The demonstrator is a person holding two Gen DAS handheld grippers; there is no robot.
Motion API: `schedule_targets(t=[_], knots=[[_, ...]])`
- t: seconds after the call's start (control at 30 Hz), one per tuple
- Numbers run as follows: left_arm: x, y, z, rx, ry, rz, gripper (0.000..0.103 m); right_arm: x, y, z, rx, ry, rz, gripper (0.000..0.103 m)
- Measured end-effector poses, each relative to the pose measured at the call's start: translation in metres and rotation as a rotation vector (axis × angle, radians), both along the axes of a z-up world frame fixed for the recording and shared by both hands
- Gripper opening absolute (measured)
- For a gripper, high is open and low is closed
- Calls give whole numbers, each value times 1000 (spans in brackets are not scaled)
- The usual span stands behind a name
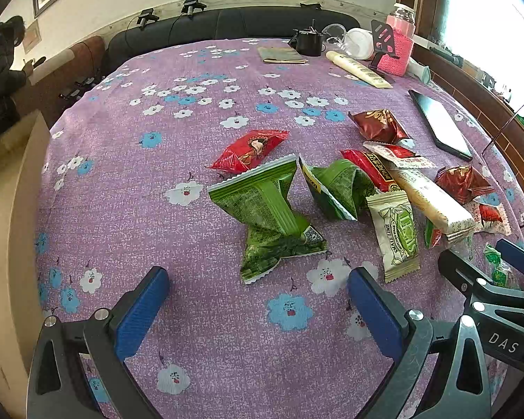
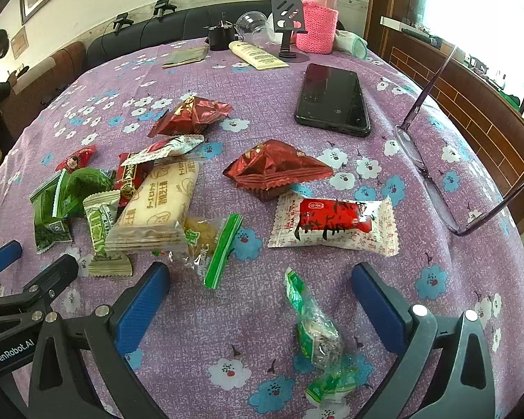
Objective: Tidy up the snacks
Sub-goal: 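Grasp the clear green-trimmed snack bag with the right gripper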
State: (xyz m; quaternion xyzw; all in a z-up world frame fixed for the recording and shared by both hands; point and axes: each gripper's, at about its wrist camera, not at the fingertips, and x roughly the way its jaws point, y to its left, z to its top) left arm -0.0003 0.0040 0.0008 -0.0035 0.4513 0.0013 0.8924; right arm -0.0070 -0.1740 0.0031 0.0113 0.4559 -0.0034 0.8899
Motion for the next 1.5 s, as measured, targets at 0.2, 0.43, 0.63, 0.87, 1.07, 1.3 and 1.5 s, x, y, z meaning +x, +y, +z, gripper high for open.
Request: schedule_targets(t=[0.2, 0.43, 0.63, 0.87, 1.07, 1.3, 1.5], knots=[[-1, -1, 0, 0, 0, 0, 103, 0, 0, 0, -1, 0, 0, 103], [-1, -1, 0, 0, -1, 0, 103, 0, 0, 0, 0, 0, 0, 103], [0, -2, 0, 4, -3, -6, 103, 0, 0, 1, 2, 1, 6, 103], [1, -2, 2, 0, -2, -5, 103, -5, -5, 5, 29, 41, 171, 103], [-2, -1, 3, 2, 8, -12, 103, -22, -16, 8, 142, 26, 210, 103], [-11, 0, 7, -35, 39, -55, 102, -36, -29, 14, 330, 26, 136, 103], [-34, 11, 24, -103, 11, -107, 79, -46, -35, 17, 370, 60, 124, 79]])
